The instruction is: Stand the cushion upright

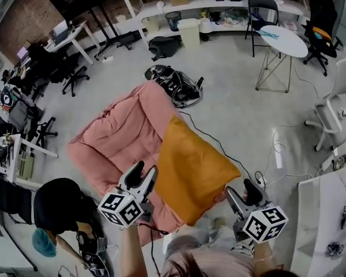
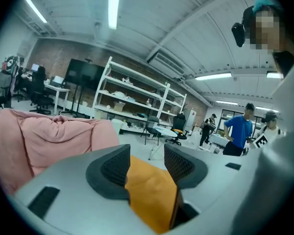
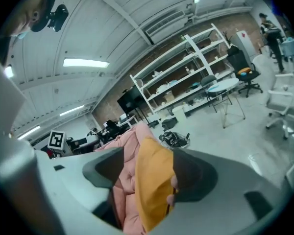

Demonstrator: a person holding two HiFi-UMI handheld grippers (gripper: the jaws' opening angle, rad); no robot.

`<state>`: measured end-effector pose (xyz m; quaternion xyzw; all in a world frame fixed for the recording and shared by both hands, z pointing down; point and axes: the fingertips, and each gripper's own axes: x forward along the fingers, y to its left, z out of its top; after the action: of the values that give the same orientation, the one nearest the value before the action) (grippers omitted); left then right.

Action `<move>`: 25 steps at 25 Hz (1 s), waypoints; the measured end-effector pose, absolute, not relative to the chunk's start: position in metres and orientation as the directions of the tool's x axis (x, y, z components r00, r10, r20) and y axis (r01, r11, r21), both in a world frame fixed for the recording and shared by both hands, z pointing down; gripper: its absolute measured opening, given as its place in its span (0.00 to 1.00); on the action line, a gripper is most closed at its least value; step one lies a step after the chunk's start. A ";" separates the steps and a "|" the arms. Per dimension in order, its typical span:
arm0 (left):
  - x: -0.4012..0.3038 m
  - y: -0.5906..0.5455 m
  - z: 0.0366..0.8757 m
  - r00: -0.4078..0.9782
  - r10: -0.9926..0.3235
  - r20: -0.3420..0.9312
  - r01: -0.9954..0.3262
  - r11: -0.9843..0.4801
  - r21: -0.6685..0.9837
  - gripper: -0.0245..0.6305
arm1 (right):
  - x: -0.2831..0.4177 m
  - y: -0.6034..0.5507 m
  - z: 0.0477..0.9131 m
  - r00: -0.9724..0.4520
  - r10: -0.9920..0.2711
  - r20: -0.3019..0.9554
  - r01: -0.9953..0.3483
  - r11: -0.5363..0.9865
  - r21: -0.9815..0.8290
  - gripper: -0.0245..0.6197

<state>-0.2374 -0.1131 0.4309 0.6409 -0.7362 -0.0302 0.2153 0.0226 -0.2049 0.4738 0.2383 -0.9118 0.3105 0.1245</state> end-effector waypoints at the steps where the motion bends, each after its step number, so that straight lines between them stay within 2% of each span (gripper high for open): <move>1: -0.242 -0.119 0.435 -0.067 -0.955 0.287 -0.933 0.163 0.322 0.34 | 0.022 -0.207 0.477 -0.847 -0.370 0.383 -0.528 0.678 -0.512 0.51; 11: -0.272 -0.169 0.469 0.109 -0.930 0.351 -0.935 0.024 0.355 0.42 | 0.018 -0.220 0.509 -0.771 -0.445 0.455 -0.636 0.559 -0.532 0.53; 25: -0.288 -0.224 0.524 0.338 -0.827 0.449 -0.895 -0.136 0.425 0.51 | 0.003 -0.219 0.545 -0.733 -0.446 0.513 -0.680 0.461 -0.570 0.55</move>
<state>-0.2876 -0.2235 0.5244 0.7517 -0.5728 0.0526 0.3226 0.0032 -0.2189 0.5451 0.3344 -0.8420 0.3970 0.1469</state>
